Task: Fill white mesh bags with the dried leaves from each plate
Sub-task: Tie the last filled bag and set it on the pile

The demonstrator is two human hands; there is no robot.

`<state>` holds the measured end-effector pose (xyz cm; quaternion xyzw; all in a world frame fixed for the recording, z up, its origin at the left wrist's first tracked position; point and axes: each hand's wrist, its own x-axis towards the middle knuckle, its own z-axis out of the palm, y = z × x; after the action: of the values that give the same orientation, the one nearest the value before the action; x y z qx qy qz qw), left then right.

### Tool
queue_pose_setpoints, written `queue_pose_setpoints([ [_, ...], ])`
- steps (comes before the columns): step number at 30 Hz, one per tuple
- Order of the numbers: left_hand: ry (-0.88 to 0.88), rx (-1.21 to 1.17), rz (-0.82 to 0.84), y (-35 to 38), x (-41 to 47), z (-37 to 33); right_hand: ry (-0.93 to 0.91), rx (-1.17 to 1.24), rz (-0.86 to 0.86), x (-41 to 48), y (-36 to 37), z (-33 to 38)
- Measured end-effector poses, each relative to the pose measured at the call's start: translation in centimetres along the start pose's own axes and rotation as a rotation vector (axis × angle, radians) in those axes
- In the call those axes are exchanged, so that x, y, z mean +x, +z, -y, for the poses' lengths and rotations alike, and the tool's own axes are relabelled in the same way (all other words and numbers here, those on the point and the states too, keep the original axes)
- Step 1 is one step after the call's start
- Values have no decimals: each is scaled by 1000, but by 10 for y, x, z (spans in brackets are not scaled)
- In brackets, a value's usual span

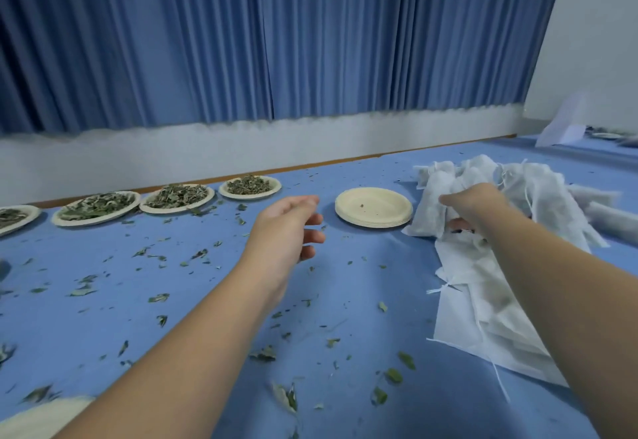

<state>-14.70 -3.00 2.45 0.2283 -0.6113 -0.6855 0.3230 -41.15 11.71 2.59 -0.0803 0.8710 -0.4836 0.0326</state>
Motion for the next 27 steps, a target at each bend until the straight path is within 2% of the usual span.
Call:
queue_pose_setpoints([
  [4,-11,148,18,-35,-17,-3,-21,-47,-32,-20,6,5],
  [8,-2,382,22,-82,-44,-6,-185,-39,4,-63,27,16],
  [14,65,668,-78,-163,-95,-12,-251,155,369,-187,82,36],
  [17,94,856,-196,-206,-126,-11,-356,68,575,-254,107,47],
  [20,58,1030,-295,-247,-152,-8,-450,-129,743,-309,125,56],
  [23,-93,1089,-264,-267,-171,-7,-556,-344,716,-344,136,55],
  [25,-169,1044,-234,-267,-179,-5,-589,-404,669,-356,138,53],
  [27,-193,1022,-227,-264,-182,0,-586,-419,702,-363,139,50],
])
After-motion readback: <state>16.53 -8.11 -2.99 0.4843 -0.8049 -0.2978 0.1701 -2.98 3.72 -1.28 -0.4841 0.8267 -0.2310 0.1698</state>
